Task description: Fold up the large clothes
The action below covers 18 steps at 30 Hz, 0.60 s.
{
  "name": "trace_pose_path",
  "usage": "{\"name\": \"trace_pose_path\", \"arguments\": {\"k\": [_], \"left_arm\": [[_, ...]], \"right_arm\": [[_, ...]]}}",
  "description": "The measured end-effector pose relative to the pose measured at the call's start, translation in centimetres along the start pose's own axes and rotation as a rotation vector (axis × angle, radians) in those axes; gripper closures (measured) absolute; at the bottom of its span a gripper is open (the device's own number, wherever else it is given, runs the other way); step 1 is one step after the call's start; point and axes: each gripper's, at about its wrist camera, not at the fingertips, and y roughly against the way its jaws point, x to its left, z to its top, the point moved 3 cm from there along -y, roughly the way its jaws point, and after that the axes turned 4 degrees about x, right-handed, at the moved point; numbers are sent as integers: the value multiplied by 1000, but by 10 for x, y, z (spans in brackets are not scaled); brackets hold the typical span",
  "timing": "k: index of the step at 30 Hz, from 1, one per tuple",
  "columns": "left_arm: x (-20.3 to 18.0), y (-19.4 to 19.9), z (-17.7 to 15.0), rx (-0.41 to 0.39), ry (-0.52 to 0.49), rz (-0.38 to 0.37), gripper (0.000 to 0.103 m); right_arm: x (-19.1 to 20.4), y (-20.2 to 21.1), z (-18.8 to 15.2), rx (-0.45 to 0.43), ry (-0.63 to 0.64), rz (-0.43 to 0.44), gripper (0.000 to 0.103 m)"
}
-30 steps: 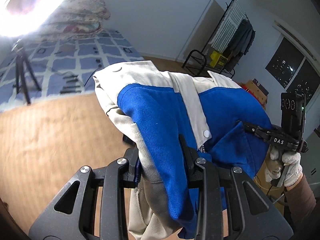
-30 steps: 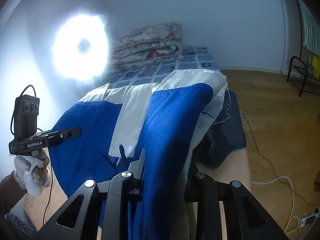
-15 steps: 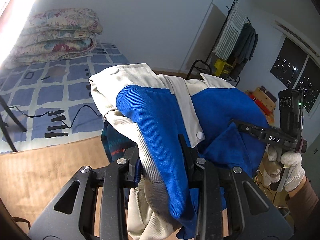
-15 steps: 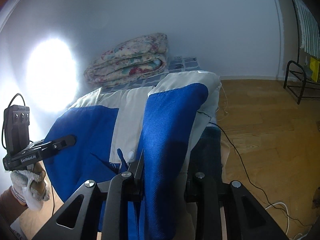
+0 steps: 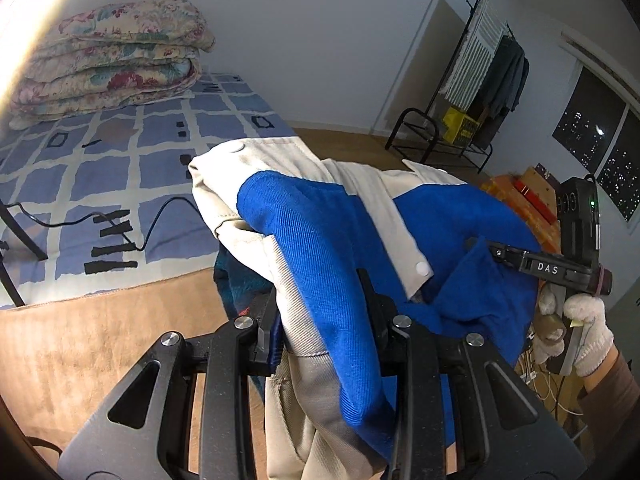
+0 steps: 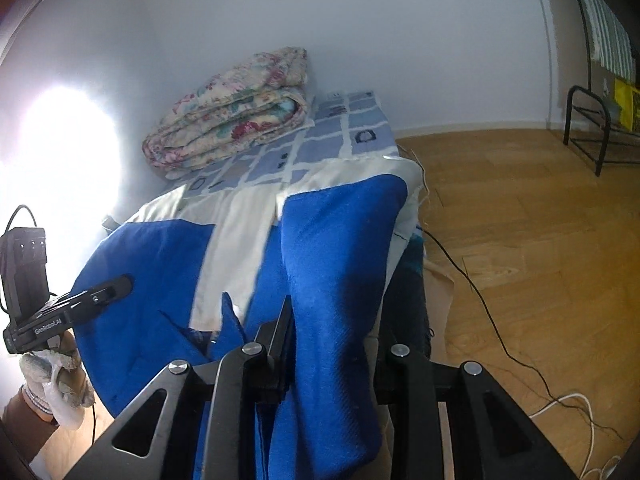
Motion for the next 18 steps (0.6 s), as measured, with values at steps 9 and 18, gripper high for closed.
{"name": "trace_pose_path", "arguments": {"k": [9,18], "left_arm": [[9,-14,-13,50,7,45,64],[2,16,-30,34,-44,101,56]], "right_arm": [[-28,-24,-16,51,-112,-152,33],[-18,5,-22,-18,-130,-204,31]]}}
